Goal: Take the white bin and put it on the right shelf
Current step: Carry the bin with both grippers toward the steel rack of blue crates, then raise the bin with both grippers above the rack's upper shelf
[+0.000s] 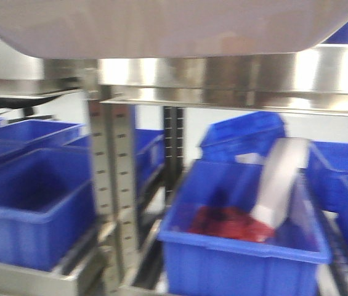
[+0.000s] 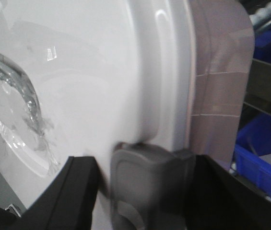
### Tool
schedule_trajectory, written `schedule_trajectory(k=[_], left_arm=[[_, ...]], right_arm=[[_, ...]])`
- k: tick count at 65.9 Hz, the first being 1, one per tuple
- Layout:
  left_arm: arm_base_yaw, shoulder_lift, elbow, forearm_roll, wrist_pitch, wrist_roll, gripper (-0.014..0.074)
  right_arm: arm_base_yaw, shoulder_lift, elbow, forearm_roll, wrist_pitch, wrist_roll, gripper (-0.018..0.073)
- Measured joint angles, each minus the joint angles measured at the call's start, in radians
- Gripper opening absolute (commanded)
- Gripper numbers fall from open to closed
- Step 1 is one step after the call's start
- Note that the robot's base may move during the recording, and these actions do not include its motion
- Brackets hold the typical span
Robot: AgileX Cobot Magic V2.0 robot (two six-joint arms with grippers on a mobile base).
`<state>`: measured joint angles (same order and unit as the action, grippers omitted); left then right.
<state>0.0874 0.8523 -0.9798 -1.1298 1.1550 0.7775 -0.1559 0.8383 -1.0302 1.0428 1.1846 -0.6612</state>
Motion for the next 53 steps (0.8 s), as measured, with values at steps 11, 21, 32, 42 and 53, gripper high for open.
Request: schedule_trajectory(k=[11, 21, 32, 42, 53], left_arm=[[0.0, 0.0, 0.0, 0.0, 0.0, 0.0, 0.0206], [0.0, 0.0, 0.0, 0.0, 0.0, 0.0, 0.0206], [0.0, 0.0, 0.0, 0.0, 0.0, 0.0, 0.0206], [0.0, 0.0, 0.0, 0.0, 0.0, 0.0, 0.0206], [0.0, 0.0, 0.0, 0.0, 0.0, 0.0, 0.0206]], right_arm=[[0.0, 0.0, 0.0, 0.0, 0.0, 0.0, 0.0307], [0.0, 0.0, 0.0, 0.0, 0.0, 0.0, 0.0307], [0.0, 0.0, 0.0, 0.0, 0.0, 0.0, 0.0307], [0.0, 0.0, 0.0, 0.0, 0.0, 0.0, 0.0307], [0.0, 0.0, 0.0, 0.0, 0.0, 0.0, 0.0307]])
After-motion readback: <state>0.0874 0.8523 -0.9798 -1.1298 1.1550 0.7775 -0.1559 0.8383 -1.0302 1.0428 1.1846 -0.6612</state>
